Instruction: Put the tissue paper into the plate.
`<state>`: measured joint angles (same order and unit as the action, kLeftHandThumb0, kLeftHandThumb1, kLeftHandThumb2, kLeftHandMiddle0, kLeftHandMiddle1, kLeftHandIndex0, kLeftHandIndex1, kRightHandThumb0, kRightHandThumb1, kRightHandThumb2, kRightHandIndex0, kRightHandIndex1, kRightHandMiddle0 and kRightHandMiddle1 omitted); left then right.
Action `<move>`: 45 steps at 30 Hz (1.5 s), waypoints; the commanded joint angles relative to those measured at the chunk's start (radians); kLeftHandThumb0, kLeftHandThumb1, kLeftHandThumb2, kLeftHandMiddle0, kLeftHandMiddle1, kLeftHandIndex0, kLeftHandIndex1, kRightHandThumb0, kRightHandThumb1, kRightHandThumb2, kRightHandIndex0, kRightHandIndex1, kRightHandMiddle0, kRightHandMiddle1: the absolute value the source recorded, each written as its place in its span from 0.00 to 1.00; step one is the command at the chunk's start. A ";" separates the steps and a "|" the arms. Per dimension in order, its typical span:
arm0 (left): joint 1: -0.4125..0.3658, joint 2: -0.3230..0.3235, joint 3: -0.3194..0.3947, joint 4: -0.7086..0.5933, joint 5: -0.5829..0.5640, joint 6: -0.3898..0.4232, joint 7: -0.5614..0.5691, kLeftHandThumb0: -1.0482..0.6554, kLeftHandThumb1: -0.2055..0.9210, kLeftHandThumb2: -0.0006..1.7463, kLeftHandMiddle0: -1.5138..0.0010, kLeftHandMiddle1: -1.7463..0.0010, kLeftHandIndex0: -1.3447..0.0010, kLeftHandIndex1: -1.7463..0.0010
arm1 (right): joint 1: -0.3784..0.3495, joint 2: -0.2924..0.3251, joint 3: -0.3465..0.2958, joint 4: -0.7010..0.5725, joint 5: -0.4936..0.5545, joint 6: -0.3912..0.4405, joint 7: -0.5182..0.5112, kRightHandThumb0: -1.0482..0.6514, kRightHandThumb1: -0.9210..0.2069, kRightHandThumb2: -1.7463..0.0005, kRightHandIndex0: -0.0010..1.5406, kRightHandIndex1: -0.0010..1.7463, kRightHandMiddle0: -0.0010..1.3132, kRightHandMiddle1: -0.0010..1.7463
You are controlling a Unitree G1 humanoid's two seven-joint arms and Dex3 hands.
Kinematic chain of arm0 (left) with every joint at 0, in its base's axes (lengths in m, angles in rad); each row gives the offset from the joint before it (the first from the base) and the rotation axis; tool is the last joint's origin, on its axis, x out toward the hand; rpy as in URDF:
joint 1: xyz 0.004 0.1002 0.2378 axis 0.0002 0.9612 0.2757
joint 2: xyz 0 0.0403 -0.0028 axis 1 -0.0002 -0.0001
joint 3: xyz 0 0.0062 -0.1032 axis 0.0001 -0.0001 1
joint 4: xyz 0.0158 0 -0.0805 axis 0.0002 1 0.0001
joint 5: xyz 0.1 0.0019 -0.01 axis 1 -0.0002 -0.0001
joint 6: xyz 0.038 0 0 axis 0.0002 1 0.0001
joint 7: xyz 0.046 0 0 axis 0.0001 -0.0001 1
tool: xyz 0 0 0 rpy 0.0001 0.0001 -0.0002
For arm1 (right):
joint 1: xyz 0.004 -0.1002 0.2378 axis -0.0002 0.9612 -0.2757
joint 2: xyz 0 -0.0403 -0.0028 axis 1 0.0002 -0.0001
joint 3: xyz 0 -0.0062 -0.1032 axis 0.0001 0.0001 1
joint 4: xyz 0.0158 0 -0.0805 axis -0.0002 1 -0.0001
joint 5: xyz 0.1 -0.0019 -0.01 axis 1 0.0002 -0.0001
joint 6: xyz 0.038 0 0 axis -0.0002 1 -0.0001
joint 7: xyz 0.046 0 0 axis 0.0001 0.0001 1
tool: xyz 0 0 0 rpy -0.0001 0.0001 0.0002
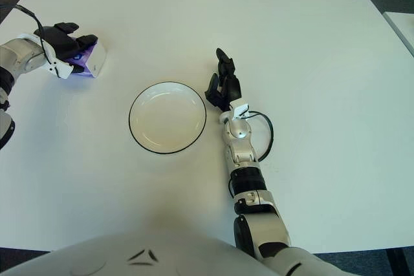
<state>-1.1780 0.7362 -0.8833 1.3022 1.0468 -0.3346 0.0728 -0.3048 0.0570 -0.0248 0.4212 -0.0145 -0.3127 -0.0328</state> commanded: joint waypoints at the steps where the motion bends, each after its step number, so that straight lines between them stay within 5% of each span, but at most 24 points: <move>1: 0.088 -0.028 -0.043 0.021 0.045 -0.022 0.014 0.00 1.00 0.49 0.85 0.94 0.98 0.99 | 0.111 -0.014 -0.023 0.103 0.015 0.103 -0.005 0.18 0.00 0.41 0.11 0.01 0.00 0.20; 3: 0.089 -0.028 -0.050 0.021 0.050 -0.023 0.032 0.00 1.00 0.44 0.81 0.75 0.99 0.67 | 0.111 -0.014 -0.025 0.103 0.016 0.102 -0.004 0.19 0.00 0.41 0.11 0.01 0.00 0.20; 4: 0.091 -0.028 -0.051 0.021 0.049 -0.025 0.049 0.00 1.00 0.43 0.80 0.71 0.99 0.62 | 0.110 -0.014 -0.026 0.104 0.017 0.102 -0.004 0.19 0.00 0.41 0.11 0.01 0.00 0.20; 6: 0.100 -0.027 -0.045 0.019 0.040 -0.029 0.099 0.07 1.00 0.32 0.72 0.35 0.98 0.28 | 0.109 -0.014 -0.029 0.107 0.019 0.100 -0.004 0.19 0.00 0.41 0.12 0.01 0.00 0.21; 9: 0.124 -0.028 -0.045 0.024 0.037 -0.023 0.184 0.13 0.99 0.24 0.61 0.11 0.90 0.09 | 0.108 -0.014 -0.032 0.110 0.020 0.097 -0.004 0.19 0.00 0.41 0.12 0.01 0.00 0.21; 11: 0.140 -0.031 -0.051 0.029 0.044 -0.016 0.248 0.17 0.95 0.25 0.56 0.06 0.82 0.05 | 0.107 -0.014 -0.035 0.112 0.022 0.093 -0.003 0.19 0.00 0.41 0.12 0.01 0.00 0.21; 12: 0.145 -0.032 -0.055 0.031 0.048 -0.013 0.275 0.24 0.83 0.39 0.52 0.04 0.76 0.03 | 0.107 -0.014 -0.036 0.112 0.022 0.092 -0.002 0.19 0.00 0.42 0.12 0.01 0.00 0.22; 15: 0.145 -0.032 -0.065 0.034 0.055 -0.023 0.334 0.31 0.65 0.58 0.46 0.01 0.66 0.01 | 0.107 -0.014 -0.039 0.111 0.023 0.088 0.000 0.20 0.00 0.42 0.12 0.01 0.00 0.22; 21: 0.147 -0.035 -0.071 0.043 0.046 -0.051 0.383 0.33 0.50 0.72 0.39 0.00 0.57 0.00 | 0.105 -0.013 -0.042 0.111 0.022 0.085 0.000 0.20 0.00 0.42 0.12 0.01 0.00 0.23; 32: 0.161 -0.039 -0.052 0.053 0.022 -0.077 0.413 0.32 0.42 0.78 0.29 0.00 0.52 0.00 | 0.098 -0.011 -0.050 0.124 0.028 0.076 0.002 0.20 0.00 0.44 0.13 0.01 0.00 0.25; 45: 0.185 -0.055 -0.015 0.061 -0.016 -0.060 0.394 0.33 0.45 0.76 0.26 0.00 0.54 0.00 | 0.087 -0.012 -0.055 0.155 0.036 0.049 0.006 0.20 0.00 0.45 0.14 0.01 0.00 0.25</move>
<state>-1.0771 0.7088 -0.8861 1.3424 1.0177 -0.3733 0.5137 -0.3171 0.0540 -0.0607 0.4596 0.0085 -0.3481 -0.0226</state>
